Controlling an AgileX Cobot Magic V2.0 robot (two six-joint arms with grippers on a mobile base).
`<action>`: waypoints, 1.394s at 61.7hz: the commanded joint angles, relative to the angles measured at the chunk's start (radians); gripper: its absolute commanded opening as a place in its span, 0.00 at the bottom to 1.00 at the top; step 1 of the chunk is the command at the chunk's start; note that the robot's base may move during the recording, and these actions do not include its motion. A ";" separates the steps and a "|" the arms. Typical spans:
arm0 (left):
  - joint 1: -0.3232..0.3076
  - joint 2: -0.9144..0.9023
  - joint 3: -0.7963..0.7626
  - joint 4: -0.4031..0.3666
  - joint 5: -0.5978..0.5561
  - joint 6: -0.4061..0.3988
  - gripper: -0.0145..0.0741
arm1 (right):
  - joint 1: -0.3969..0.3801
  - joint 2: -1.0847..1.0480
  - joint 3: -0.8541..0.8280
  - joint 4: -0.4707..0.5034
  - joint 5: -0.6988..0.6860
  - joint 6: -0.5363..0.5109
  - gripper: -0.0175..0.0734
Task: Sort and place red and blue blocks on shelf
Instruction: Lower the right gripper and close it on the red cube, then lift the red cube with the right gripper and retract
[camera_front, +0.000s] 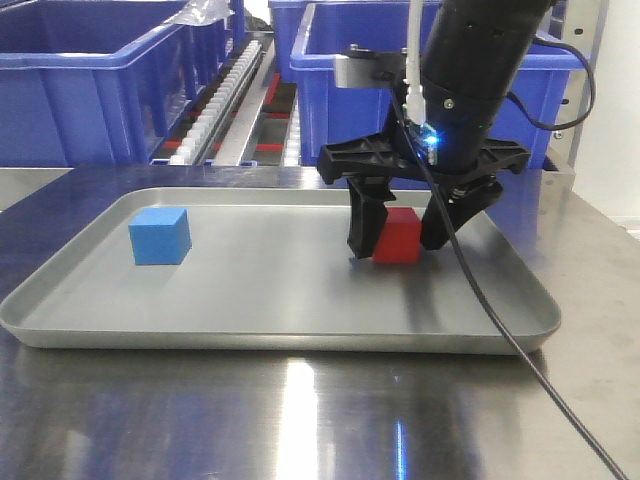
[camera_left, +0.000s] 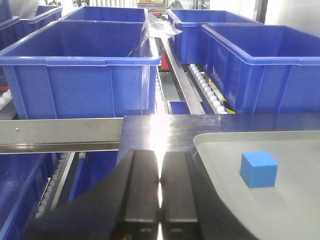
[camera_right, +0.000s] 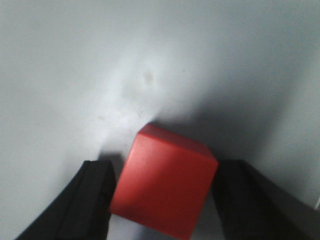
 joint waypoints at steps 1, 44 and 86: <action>-0.005 -0.020 0.033 -0.001 -0.080 -0.004 0.32 | 0.000 -0.048 -0.033 -0.001 -0.034 -0.002 0.67; -0.005 -0.020 0.033 -0.001 -0.080 -0.004 0.32 | 0.000 -0.204 -0.095 -0.020 -0.062 -0.002 0.25; -0.005 -0.020 0.033 -0.001 -0.080 -0.004 0.32 | -0.203 -0.650 0.225 -0.032 -0.217 -0.002 0.25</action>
